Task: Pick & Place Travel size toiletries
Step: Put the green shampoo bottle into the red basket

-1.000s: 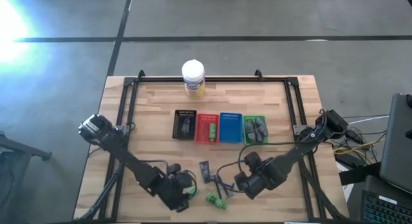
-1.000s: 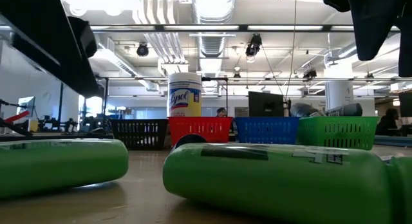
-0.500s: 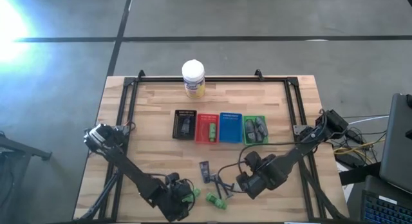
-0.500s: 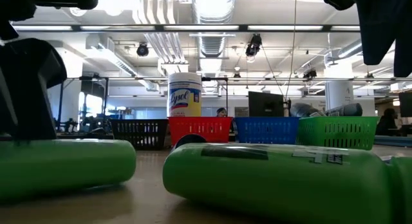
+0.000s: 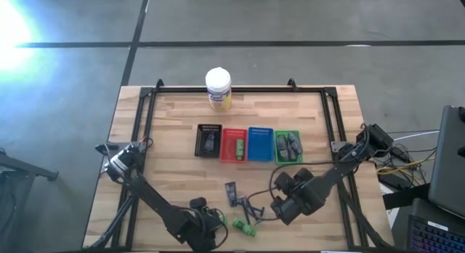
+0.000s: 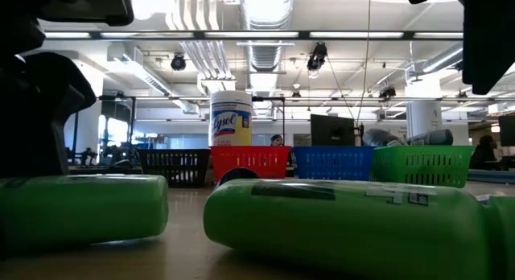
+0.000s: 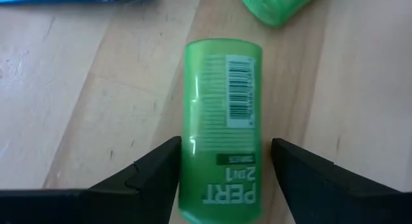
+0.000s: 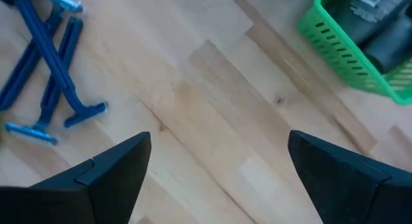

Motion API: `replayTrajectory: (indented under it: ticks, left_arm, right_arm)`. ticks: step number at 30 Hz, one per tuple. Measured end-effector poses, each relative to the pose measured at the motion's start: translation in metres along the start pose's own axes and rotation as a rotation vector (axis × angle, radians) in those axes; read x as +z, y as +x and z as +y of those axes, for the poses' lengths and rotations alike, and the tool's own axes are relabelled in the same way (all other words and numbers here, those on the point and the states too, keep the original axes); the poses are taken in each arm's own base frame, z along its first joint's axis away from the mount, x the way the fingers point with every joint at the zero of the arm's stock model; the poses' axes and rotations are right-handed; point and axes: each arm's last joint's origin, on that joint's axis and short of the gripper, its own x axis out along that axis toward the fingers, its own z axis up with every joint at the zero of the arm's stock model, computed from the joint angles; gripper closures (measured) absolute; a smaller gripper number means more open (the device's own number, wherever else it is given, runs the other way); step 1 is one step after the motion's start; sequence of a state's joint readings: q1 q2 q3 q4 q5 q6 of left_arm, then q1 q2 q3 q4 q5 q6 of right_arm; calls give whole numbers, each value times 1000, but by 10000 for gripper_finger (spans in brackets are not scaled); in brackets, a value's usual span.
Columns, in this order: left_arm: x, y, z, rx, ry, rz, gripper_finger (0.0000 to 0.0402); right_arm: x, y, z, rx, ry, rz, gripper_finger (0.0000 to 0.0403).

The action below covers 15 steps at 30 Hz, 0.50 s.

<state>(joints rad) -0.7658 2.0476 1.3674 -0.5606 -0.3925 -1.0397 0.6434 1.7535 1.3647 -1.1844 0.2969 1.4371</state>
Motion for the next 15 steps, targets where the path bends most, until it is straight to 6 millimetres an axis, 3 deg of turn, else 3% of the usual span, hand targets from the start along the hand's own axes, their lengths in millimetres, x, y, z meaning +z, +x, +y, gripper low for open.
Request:
replayTrajectory:
  ticks: [5, 15]
  left_arm:
    - [7, -1, 8, 1, -19, 58, 168]
    - [31, 4, 29, 0, 94, 120, 264]
  right_arm:
    - [1, -5, -5, -19, -40, -20, 39]
    - [11, -22, -34, -12, 70, -94, 39]
